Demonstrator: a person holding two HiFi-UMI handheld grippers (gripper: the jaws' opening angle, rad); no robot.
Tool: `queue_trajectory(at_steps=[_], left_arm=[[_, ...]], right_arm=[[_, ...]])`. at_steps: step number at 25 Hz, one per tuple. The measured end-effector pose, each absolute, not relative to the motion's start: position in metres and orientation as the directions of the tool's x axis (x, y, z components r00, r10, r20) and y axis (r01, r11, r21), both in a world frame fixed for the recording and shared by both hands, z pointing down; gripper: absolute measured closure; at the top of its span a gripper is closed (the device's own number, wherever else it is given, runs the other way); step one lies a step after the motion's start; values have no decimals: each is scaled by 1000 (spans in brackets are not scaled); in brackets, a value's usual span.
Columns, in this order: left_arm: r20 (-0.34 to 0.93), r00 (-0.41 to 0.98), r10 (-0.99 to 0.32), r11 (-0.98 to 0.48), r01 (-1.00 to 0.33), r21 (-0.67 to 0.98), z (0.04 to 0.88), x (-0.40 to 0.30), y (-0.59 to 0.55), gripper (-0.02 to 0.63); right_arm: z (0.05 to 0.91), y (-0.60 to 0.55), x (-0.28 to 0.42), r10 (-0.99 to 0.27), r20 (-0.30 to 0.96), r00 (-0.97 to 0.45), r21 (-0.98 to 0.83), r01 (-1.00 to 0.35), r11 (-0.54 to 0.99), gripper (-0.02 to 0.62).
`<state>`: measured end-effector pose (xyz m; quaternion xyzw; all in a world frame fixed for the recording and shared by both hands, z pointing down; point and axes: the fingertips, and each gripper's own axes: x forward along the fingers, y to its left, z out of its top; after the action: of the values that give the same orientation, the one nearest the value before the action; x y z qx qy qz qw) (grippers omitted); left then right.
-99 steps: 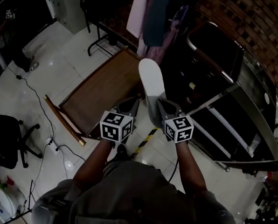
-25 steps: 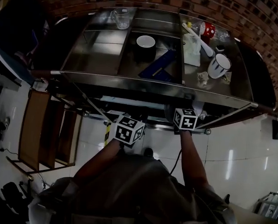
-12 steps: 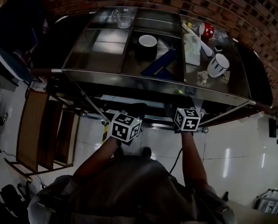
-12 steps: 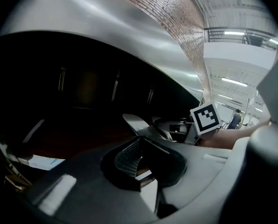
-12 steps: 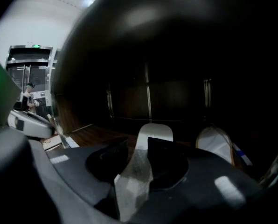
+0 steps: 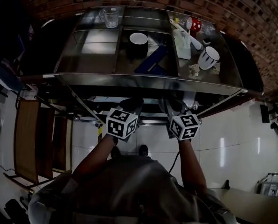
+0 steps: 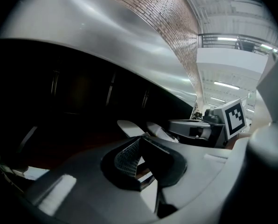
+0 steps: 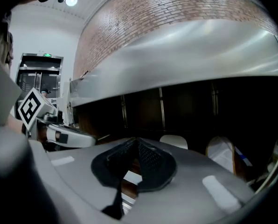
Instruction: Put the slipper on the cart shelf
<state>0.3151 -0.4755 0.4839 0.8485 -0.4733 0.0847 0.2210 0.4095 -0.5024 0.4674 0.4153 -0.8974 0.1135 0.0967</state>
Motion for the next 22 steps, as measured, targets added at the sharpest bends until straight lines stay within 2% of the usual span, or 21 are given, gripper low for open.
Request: queue_trajectory(at_steps=[10,22], left_arm=[[330,561,-759,-488,-826,283,468,312,-471,598],[324,550,-770,-476,-833,282,463,299,-471,598]], right_arm=[[451,-476,371,-625,251,-739,-163,-668,726,595],[446,-471,348,-580,241,-778,-168,-622,764,595]])
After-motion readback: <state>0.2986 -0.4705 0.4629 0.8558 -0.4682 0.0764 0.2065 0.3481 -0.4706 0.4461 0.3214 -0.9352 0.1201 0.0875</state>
